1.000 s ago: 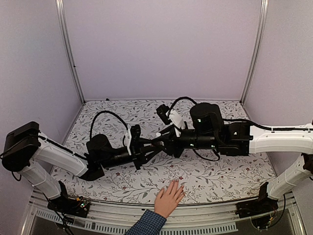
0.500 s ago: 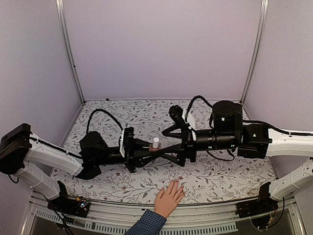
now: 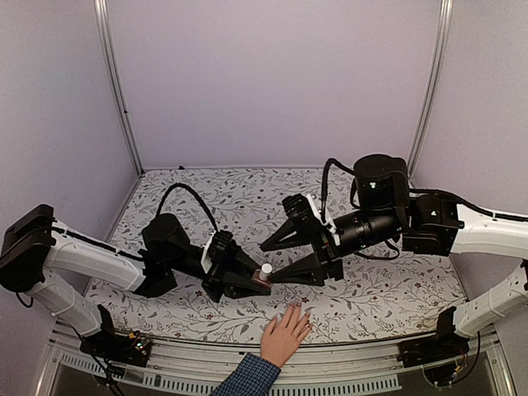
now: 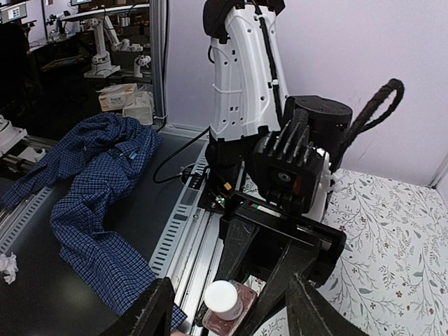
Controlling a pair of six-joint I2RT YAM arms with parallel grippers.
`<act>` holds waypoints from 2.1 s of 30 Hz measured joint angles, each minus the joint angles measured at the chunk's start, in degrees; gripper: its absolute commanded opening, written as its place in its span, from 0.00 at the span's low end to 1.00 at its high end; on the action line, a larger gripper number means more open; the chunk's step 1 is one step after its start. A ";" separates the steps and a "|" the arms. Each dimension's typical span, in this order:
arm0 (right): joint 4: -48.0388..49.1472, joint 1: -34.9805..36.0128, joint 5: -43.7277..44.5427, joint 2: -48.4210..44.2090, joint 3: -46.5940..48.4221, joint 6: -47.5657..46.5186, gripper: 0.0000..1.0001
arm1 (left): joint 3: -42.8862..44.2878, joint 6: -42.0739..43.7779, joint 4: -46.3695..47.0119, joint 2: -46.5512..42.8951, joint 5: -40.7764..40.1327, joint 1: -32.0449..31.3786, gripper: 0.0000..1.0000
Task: Paint the nails
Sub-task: Screw the nail polish bottle.
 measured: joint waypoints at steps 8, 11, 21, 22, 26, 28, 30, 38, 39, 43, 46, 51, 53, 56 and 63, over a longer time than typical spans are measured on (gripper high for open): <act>-4.28 0.33 -5.60 4.11 2.84 -3.30 0.42 | 1.64 -2.73 1.03 2.84 6.82 0.00 0.00; -5.14 0.61 -6.32 4.70 3.23 -4.20 0.35 | 1.70 -3.48 1.55 3.19 8.24 0.00 0.00; -7.23 1.29 -5.03 5.20 3.98 -6.45 0.12 | 2.34 -5.68 4.02 4.37 9.97 0.00 0.00; -7.17 1.40 -4.74 5.20 3.98 -6.69 0.10 | 2.34 -6.10 4.59 4.57 10.10 0.04 0.00; -6.73 1.62 -3.91 5.18 3.98 -7.08 0.05 | 2.29 -7.85 6.67 5.16 10.75 0.39 0.00; -6.29 1.62 -3.37 5.16 3.98 -7.13 0.02 | 2.10 -8.87 7.96 5.31 10.73 0.70 0.00; -5.81 1.66 -2.84 5.16 3.98 -7.13 0.00 | 1.70 -9.73 9.07 5.31 10.38 1.03 0.00; -4.31 1.68 2.86 5.27 3.93 -6.32 0.00 | -0.61 -10.88 11.69 4.57 5.33 2.71 0.00; -4.17 1.68 3.80 5.31 3.93 -5.88 0.00 | -1.03 -10.43 11.32 4.13 4.11 2.84 0.00; -3.34 1.49 7.50 5.42 3.93 -4.07 0.00 | -1.90 -8.28 9.11 2.45 -0.57 3.26 0.00; -2.32 1.20 11.50 5.44 3.96 -1.97 0.00 | -2.14 -6.69 7.78 1.44 -5.60 3.50 0.00; 0.55 -0.13 18.40 6.36 3.96 2.34 0.00 | -2.14 -6.19 7.54 1.49 -15.02 4.15 0.00; 1.81 -0.48 21.79 7.10 4.17 4.02 0.00 | -2.14 -6.23 7.48 1.68 -19.45 4.31 0.00; 3.04 -0.96 26.88 8.79 4.96 6.47 0.00 | -2.12 -5.99 7.48 2.49 -26.36 4.28 0.00; 4.72 -2.29 36.26 12.22 5.33 12.28 0.00 | -0.11 -3.58 5.55 6.43 -41.03 2.78 0.00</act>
